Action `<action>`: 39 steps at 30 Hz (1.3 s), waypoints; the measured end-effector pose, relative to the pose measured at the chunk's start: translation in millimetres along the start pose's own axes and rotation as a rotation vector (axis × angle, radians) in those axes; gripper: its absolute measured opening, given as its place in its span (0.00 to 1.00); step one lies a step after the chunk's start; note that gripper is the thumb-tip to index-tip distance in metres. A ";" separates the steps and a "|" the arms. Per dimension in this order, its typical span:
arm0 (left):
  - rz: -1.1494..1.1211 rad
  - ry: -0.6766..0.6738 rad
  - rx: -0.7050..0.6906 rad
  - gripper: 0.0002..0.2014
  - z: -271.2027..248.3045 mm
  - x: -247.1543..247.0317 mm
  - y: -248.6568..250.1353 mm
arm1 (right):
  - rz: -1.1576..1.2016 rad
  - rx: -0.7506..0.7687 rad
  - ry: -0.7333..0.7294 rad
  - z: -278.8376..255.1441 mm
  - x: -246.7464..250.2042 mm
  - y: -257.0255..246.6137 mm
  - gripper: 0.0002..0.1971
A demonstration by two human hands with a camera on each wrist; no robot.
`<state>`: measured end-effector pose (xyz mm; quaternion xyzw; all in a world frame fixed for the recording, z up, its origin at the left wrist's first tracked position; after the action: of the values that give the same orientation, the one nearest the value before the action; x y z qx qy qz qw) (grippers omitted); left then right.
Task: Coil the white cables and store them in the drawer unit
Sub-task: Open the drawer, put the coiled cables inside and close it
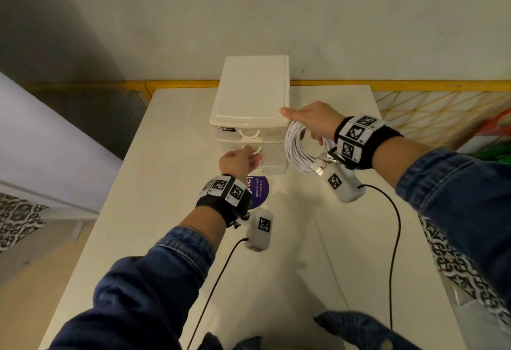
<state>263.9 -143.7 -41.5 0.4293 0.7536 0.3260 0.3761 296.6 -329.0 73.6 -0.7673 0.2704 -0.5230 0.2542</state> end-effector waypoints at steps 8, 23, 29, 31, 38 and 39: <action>0.064 0.032 -0.019 0.05 -9.9 13.0 -8.6 | 0.016 -0.085 0.004 -2.5 -5.1 2.7 0.32; 0.079 0.050 -0.056 0.03 -63.8 51.5 -31.1 | 0.080 -0.119 0.133 -9.0 -6.0 7.3 0.34; 0.071 0.042 -0.065 0.08 -76.2 63.5 -34.8 | 0.081 -0.159 0.165 -15.1 -6.8 4.5 0.28; 0.078 0.035 -0.070 0.07 -79.7 66.9 -36.7 | 0.088 -0.176 0.175 -16.2 -7.4 5.3 0.27; 0.064 -0.011 -0.081 0.05 -86.3 71.0 -38.2 | 0.151 -0.178 0.213 -15.5 -10.1 7.3 0.35; 0.061 -0.023 -0.080 0.05 -86.7 71.9 -38.7 | 0.151 -0.179 0.216 -16.0 -10.5 7.5 0.36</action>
<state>149.9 -110.4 -49.9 0.4403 0.7223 0.3621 0.3915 277.2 -328.9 66.8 -0.7037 0.3985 -0.5557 0.1927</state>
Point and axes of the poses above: each hand's wrist, its own z-axis towards the middle knuckle, its own x-axis out of the back of the hand, y = z × x, the point moved 9 cm from there along z, towards the middle knuckle, and after that the axes turned 3 degrees about -y, right-handed, at the moved point
